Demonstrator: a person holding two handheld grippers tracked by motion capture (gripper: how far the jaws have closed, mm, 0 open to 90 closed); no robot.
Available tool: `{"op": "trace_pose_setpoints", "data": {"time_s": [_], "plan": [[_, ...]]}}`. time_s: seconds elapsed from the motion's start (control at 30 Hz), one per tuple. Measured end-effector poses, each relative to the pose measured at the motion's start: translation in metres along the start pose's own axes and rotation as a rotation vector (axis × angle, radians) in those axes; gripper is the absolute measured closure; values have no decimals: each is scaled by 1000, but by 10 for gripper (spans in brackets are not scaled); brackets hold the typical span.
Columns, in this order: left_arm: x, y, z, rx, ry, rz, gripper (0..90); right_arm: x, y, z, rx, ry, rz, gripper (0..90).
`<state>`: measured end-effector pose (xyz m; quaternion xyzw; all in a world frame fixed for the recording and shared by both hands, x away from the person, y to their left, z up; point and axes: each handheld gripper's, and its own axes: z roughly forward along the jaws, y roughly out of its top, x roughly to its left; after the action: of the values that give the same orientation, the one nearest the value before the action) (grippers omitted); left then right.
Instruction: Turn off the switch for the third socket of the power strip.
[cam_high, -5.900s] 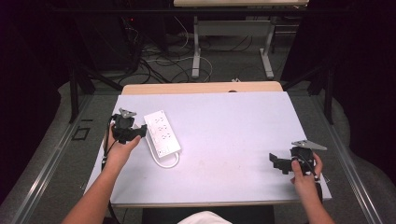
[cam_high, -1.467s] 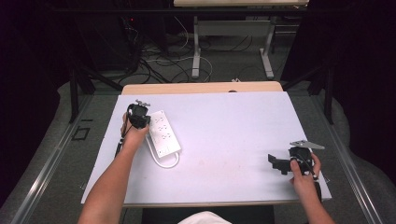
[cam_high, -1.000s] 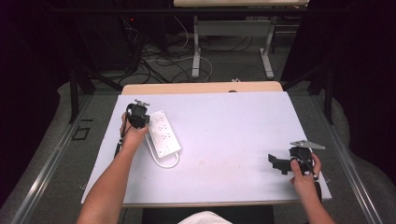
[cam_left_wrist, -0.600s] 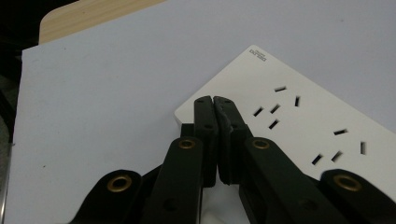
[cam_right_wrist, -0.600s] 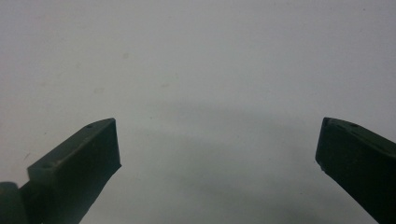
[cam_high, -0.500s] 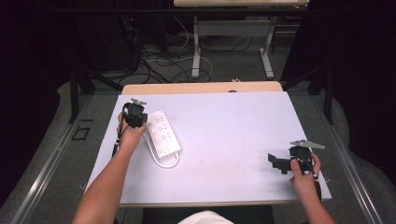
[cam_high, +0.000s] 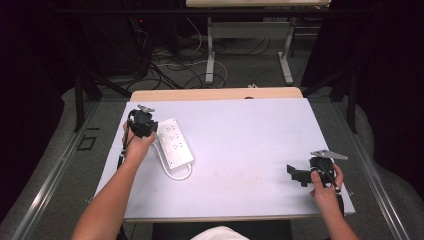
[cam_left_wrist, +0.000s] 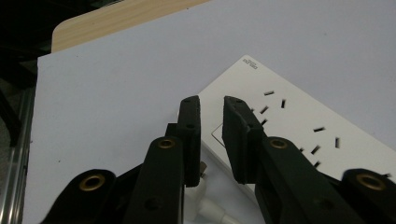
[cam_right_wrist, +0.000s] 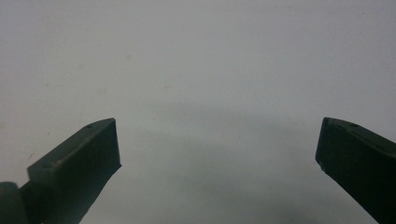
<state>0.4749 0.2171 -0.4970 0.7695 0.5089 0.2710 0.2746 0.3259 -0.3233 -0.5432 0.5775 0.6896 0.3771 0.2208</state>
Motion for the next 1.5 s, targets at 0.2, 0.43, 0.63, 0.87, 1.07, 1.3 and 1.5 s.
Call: {"op": "trace_pose_setpoints", "data": {"time_s": [0.2,0.43,0.63,0.87,1.07,1.3,1.5], "plan": [[-2,0,-7,1,-10,-10,681,-1,0,0,1,1,6,0],[-6,0,-14,-2,-12,-13,565,-2,-1,1,6,0,5,0],[-11,-1,-19,4,3,-7,464,-3,-2,2,13,0,17,0],[-18,-1,-26,-8,3,21,373,-4,-2,3,15,3,20,0],[-22,-7,-33,-60,-27,30,347,-3,-1,4,12,1,28,0],[-25,-12,-40,-79,-46,24,312,-3,-1,4,10,1,15,0],[-27,-15,-47,-75,-69,-11,244,-2,-1,3,10,2,17,0]]}}
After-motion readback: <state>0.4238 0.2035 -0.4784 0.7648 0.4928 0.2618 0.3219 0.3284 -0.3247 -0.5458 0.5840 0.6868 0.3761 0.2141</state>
